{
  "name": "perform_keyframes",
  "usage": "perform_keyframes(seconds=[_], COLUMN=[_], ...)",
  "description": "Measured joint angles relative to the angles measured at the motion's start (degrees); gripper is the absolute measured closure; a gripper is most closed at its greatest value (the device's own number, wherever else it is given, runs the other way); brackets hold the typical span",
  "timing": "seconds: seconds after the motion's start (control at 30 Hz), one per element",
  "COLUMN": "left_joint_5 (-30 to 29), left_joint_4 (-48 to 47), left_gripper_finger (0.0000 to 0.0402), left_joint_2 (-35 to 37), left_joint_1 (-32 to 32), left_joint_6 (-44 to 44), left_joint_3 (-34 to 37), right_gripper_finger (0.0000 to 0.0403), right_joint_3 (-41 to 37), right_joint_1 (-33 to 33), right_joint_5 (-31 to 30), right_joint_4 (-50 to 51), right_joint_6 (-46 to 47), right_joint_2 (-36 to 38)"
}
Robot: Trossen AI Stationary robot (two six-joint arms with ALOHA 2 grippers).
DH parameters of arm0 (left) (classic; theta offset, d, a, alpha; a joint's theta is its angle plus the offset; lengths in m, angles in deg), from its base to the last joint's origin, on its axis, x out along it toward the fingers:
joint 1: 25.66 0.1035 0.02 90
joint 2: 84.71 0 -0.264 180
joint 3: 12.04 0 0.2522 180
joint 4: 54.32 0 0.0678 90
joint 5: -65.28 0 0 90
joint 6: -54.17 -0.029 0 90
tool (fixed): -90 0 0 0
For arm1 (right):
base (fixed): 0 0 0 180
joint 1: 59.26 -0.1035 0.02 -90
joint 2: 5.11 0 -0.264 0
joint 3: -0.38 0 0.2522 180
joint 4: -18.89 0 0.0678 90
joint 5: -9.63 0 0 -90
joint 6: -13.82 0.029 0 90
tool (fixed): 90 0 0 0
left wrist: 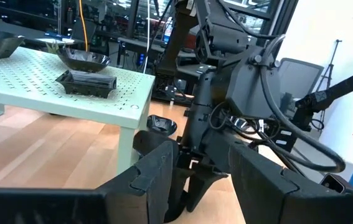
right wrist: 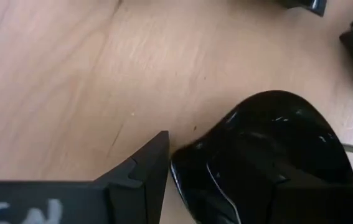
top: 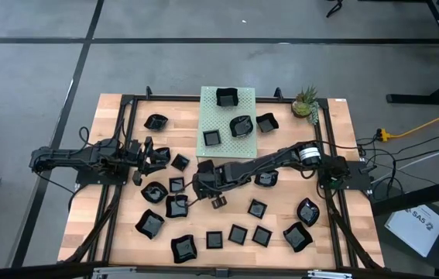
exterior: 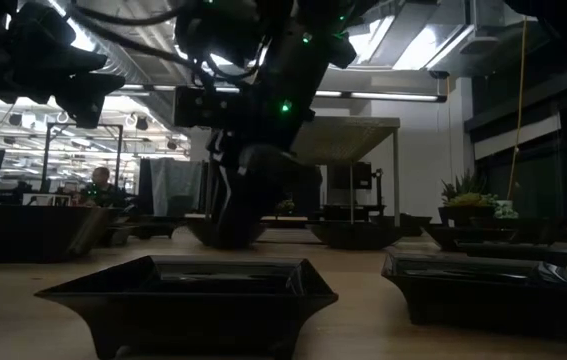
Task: Pick & Place Mini shaped plates
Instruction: Stack the black leaf shaped plate on top of the black leaf shaped plate on the shelf
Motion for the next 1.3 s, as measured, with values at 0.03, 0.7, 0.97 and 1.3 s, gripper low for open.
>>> perform_keyframes(seconds=[0.03, 0.7, 0.97, 1.3], left_joint_5=[0.0, -0.01, -0.01, -0.02], left_joint_4=[0.0, 0.0, 0.0, 0.0], left_gripper_finger=[0.0249, 0.0249, 0.0249, 0.0249], left_joint_2=[0.0, 0.0, 0.0, 0.0], left_joint_1=[0.0, 0.0, -0.01, 0.0], left_joint_6=[0.0, 0.0, 0.0, 0.0], left_joint_3=[0.0, 0.0, 0.0, 0.0], right_gripper_finger=[0.0254, 0.0307, 0.0363, 0.0385], right_joint_3=[0.0, 0.0, 0.1, 0.0], right_joint_1=[0.0, 0.2, 0.22, 0.39], right_joint_5=[-0.32, -0.18, -1.01, -3.68], right_joint_4=[0.14, 1.41, 2.85, 7.82], right_joint_6=[-0.03, 0.15, 2.84, 6.12], right_joint_2=[0.0, 0.0, 0.04, 1.64])
